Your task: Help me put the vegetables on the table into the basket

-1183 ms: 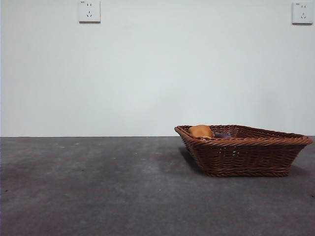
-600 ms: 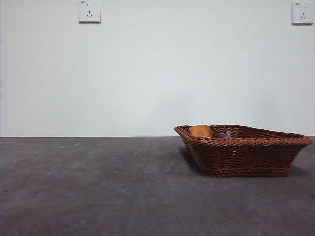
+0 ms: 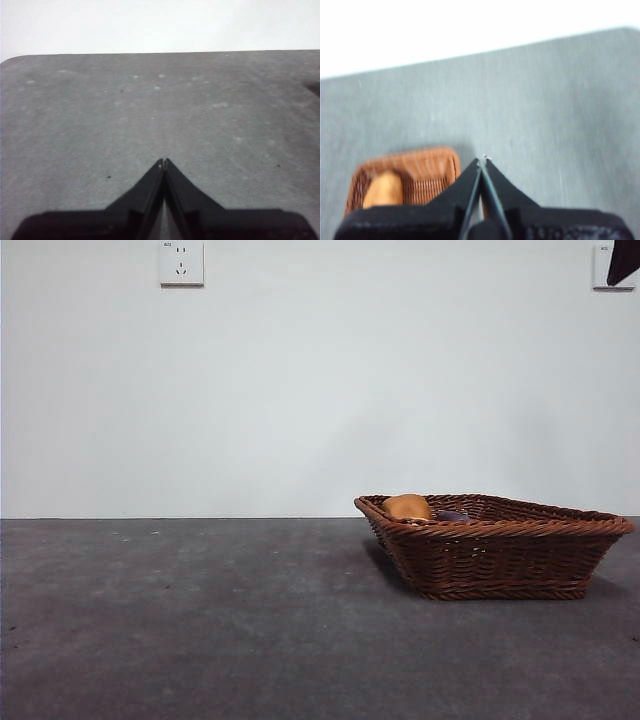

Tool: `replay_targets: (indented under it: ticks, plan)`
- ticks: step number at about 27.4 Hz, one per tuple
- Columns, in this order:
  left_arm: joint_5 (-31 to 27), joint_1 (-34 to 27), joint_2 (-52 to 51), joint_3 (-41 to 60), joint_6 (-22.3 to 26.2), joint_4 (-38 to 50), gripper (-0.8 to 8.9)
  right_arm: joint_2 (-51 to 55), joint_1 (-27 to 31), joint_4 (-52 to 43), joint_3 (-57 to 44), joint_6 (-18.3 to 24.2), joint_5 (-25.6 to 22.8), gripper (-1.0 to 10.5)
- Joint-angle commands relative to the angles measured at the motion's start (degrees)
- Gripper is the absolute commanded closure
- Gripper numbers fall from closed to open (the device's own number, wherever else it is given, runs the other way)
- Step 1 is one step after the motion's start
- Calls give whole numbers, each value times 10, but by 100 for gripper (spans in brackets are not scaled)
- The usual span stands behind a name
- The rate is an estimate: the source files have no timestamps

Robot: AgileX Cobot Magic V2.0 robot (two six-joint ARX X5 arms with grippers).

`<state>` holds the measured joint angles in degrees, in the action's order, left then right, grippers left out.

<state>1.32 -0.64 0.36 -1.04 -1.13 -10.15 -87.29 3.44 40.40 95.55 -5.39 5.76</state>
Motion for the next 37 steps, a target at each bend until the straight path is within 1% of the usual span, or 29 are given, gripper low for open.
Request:
replay_targets:
  ticks: [1,23,25,27,28,30,31,33,37]
  plan:
    - [-10,-2,-2,6,-1,0,816,-3,0,-15,-2,-6,-3,947]
    - [-9,-2,-1,6,-1,7,816,-5,0,-15,-2,-6,0,947]
    - [-9,-2,0,6,-1,7,816,-8,0,-14,-5,-6,-4,947]
    - [-9,-2,2,6,-1,7,816,0,10,-12,-12,-6,-32,947]
    - [-9,-2,2,6,-1,7,816,6,11,-14,-17,-5,-54,947]
    - [-9,-2,3,6,-1,7,816,25,10,-16,-35,-6,-82,947]
    - [-9,-2,3,6,-1,7,816,40,10,-19,-50,-6,-89,947]
    - [-9,-2,3,6,-1,7,816,79,7,-26,-90,-6,-90,947]
    - [-9,-2,5,6,-1,7,816,189,-4,-87,-221,-6,-90,947]
